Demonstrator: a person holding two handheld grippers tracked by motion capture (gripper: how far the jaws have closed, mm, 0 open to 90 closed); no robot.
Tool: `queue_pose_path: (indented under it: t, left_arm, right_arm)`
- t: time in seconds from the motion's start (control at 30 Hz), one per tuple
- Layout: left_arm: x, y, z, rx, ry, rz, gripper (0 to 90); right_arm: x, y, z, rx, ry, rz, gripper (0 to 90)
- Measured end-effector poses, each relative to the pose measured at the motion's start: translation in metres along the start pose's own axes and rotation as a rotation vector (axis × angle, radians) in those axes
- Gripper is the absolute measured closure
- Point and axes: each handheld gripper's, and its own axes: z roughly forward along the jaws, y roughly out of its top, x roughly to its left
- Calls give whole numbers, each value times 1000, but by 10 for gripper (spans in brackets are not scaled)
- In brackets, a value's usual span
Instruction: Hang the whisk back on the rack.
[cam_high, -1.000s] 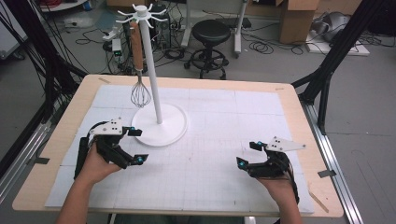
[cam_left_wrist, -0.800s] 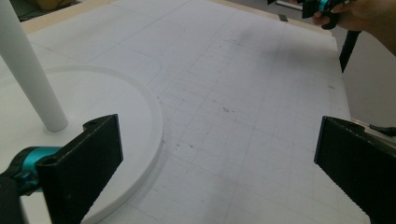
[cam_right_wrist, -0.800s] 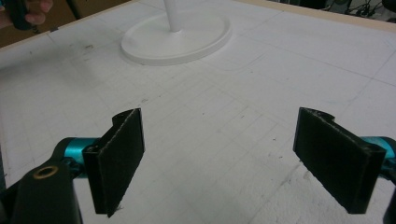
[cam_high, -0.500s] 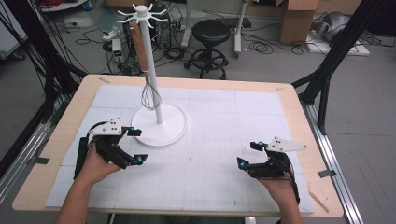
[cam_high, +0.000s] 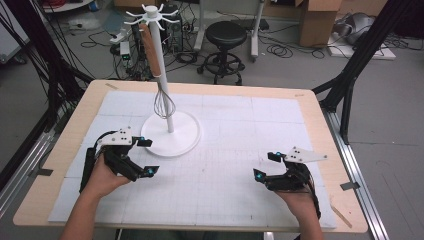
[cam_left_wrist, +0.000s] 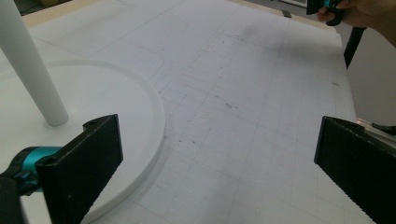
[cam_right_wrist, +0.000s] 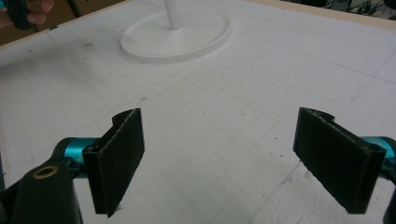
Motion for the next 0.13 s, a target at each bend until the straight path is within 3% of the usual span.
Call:
queue_pose_path:
  t: [0.13]
  left_arm:
    - [1, -1, 1, 5, 5, -5, 16]
  right_arm:
    - [0, 0, 0, 1, -1, -2, 156]
